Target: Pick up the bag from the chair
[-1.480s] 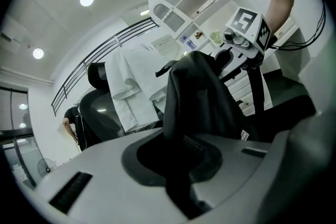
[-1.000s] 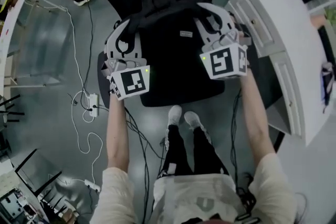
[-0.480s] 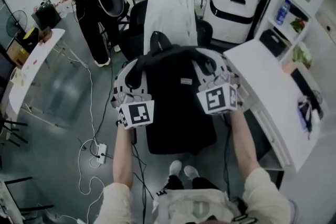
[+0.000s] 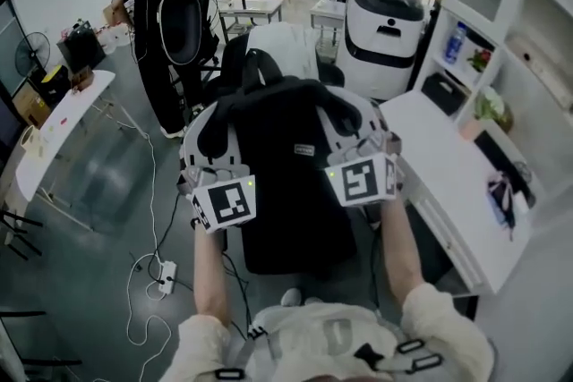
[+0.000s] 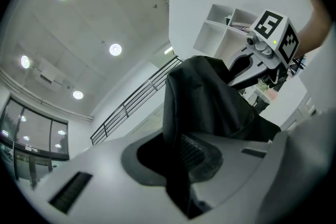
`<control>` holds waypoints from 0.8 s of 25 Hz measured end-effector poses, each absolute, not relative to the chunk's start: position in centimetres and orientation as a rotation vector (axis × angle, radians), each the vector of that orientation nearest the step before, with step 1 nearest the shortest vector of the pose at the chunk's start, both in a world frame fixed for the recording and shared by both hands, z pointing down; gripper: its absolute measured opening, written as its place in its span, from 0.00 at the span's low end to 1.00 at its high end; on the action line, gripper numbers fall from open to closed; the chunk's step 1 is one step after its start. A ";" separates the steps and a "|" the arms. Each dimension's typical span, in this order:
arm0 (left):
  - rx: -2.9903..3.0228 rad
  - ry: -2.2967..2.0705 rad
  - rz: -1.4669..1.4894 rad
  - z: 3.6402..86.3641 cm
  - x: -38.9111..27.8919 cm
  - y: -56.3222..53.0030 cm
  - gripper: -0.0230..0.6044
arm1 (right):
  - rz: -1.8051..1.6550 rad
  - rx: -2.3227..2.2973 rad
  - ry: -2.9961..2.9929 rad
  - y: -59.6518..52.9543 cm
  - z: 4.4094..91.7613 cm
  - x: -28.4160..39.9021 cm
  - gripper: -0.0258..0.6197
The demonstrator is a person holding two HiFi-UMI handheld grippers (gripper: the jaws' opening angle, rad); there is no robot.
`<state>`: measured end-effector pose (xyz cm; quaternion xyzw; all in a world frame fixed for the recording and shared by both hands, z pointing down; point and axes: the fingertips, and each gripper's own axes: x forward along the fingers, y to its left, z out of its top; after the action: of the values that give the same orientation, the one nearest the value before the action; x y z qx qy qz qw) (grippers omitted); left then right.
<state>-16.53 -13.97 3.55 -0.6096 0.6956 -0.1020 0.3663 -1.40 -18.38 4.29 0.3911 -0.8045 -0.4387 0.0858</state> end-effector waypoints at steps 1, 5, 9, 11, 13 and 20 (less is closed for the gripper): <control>-1.554 1.792 -0.259 3.2 -16.3 -13.3 0.09 | -1.318 1.171 -2.397 -17.8 4.0 -1.2 0.11; -1.528 1.811 -0.251 2.8 -15.3 -10.7 0.09 | -1.339 1.172 -2.396 -15.4 3.7 -0.2 0.11; -1.546 1.842 -0.233 3.3 -14.5 -9.1 0.09 | -1.341 1.185 -2.403 -13.7 3.8 0.8 0.11; -1.561 1.849 -0.226 3.8 -14.2 -8.7 0.09 | -1.320 1.199 -2.406 -13.3 4.3 1.1 0.11; -1.564 1.846 -0.235 4.3 -13.9 -8.4 0.09 | -1.300 1.210 -2.407 -13.0 5.0 1.4 0.11; -1.592 1.834 -0.248 5.8 -12.8 -7.9 0.09 | -1.234 1.266 -2.430 -12.2 6.8 2.5 0.11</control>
<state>-12.82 -7.88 5.85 -0.6124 0.7057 -0.0955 0.3432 2.51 -12.21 6.75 0.4202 -0.8068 -0.4098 0.0680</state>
